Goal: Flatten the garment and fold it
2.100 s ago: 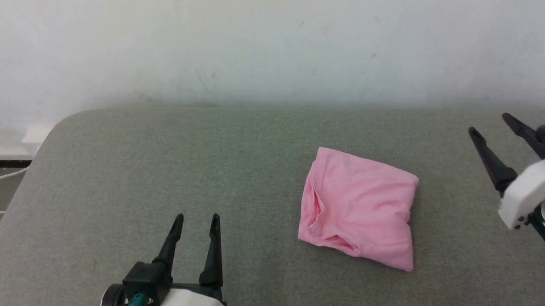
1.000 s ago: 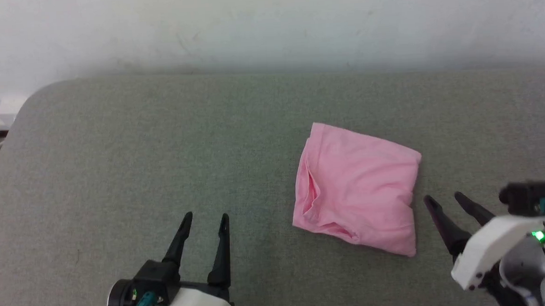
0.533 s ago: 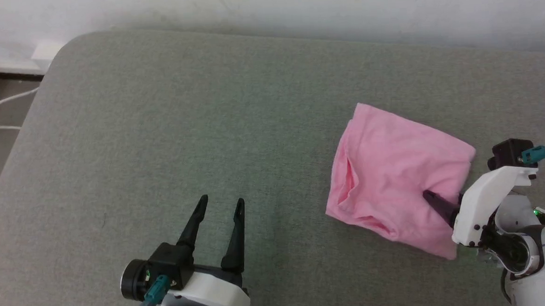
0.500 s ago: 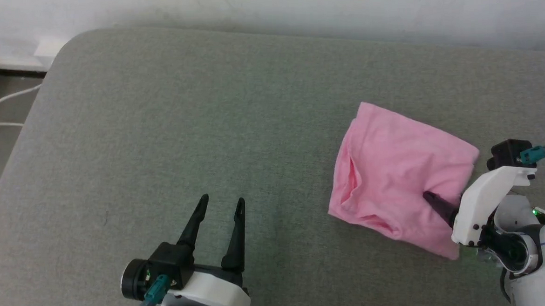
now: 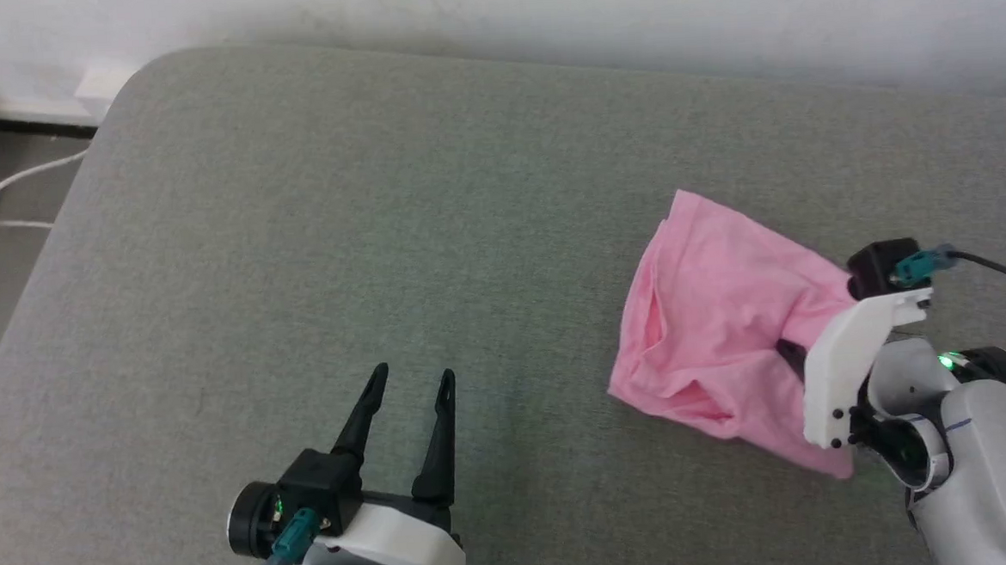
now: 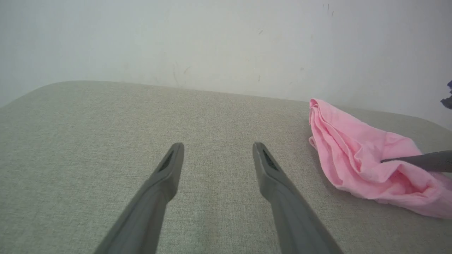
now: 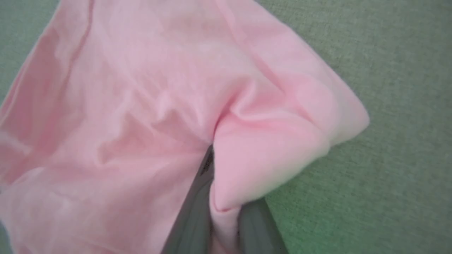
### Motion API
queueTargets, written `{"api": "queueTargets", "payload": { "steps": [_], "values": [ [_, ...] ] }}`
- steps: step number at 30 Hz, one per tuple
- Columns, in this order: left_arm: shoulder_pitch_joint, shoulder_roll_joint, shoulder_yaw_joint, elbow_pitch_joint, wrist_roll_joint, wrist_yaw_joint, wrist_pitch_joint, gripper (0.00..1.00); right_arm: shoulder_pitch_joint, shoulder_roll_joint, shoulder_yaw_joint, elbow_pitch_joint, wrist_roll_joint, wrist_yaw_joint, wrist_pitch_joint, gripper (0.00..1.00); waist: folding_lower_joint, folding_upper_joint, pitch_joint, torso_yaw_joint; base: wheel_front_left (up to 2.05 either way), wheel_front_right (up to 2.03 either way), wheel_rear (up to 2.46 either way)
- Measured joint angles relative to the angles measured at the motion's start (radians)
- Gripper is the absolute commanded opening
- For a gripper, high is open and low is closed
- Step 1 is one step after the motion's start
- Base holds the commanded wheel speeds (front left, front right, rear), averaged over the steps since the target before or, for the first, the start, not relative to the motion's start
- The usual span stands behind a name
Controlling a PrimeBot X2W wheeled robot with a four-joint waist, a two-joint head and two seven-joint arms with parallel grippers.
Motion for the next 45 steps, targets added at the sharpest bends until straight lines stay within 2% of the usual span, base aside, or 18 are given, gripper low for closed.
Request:
{"api": "queueTargets", "payload": {
  "steps": [2,5,14,19,24,28,34,39,45],
  "values": [
    [0.002,0.0,-0.002,-0.002,0.0,0.0,0.0,1.0,0.001,-0.035,0.061,-0.019,0.014,0.0,0.021,0.0,0.0,0.0,-0.01,-0.019,0.0,0.0,0.0],
    [0.003,0.0,-0.016,-0.006,0.0,-0.001,0.0,1.0,0.003,-0.123,0.159,-0.078,0.032,0.0,0.07,0.0,0.0,0.0,-0.023,-0.058,0.0,0.0,0.0],
    [-0.026,-0.001,-0.077,-0.009,-0.006,-0.002,0.0,1.0,-0.043,-0.497,0.386,-0.273,0.145,0.0,0.2,0.0,-0.0001,0.0,-0.022,-0.209,0.0,0.0,0.0],
    [-0.099,-0.001,-0.098,-0.012,-0.007,-0.002,0.0,1.0,-0.07,-0.697,0.441,-0.281,0.172,0.0,0.165,0.0,-0.0001,0.0,0.021,-0.276,0.0,0.0,0.0],
    [-0.159,-0.001,-0.109,-0.012,-0.006,-0.01,0.0,1.0,-0.092,-0.81,0.441,-0.206,0.175,0.001,0.036,0.0,0.0,0.0,0.093,-0.31,0.0,0.0,0.0],
    [-0.189,-0.001,-0.121,0.001,-0.004,-0.014,0.0,1.0,-0.096,-0.86,0.432,-0.076,0.141,0.001,-0.101,0.0,0.0001,0.0,0.16,-0.317,0.0,0.0,0.0],
    [-0.21,-0.001,-0.129,0.007,0.002,-0.019,0.0,1.0,-0.095,-0.885,0.367,0.117,0.094,0.001,-0.247,0.0,0.0002,0.0,0.247,-0.305,0.0,0.0,0.0],
    [-0.221,-0.002,-0.129,0.003,0.003,-0.021,0.0,1.0,-0.111,-0.881,0.323,0.218,0.01,0.002,-0.361,0.0,0.0,0.0,0.293,-0.284,0.0,0.0,0.0],
    [-0.229,-0.011,-0.139,-0.001,0.005,-0.021,-0.003,1.0,-0.141,-0.836,0.257,0.318,-0.073,0.001,-0.412,0.0,0.0001,0.0,0.305,-0.261,0.0,0.0,0.0]
  ]
}}
